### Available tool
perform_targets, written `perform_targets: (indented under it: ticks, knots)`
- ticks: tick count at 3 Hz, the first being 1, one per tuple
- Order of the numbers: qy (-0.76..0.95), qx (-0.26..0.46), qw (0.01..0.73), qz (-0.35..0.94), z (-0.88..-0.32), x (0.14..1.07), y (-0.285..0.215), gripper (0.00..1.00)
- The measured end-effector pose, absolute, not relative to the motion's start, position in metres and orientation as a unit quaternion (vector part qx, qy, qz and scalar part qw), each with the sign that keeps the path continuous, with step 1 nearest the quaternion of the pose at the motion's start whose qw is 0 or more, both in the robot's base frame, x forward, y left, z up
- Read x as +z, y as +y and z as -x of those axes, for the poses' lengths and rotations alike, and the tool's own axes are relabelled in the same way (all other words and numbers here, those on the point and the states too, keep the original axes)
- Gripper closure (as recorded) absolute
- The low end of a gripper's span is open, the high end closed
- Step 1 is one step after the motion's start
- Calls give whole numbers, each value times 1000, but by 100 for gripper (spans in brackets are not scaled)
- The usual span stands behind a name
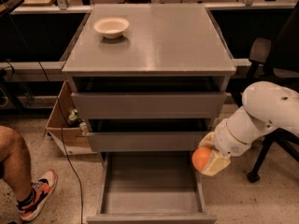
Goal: Place orange into bottom drawer
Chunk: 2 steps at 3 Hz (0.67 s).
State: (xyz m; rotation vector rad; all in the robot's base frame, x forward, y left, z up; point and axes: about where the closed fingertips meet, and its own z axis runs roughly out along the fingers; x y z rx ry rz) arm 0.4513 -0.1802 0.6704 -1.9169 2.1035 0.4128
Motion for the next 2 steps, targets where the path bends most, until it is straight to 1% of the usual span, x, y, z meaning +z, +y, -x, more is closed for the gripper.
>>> perform_targets:
  ticks: [1,2]
  knots:
    - [714,190,147,657,-461,629,-152,100]
    - [703,263,180,636,-463,552,-97,100]
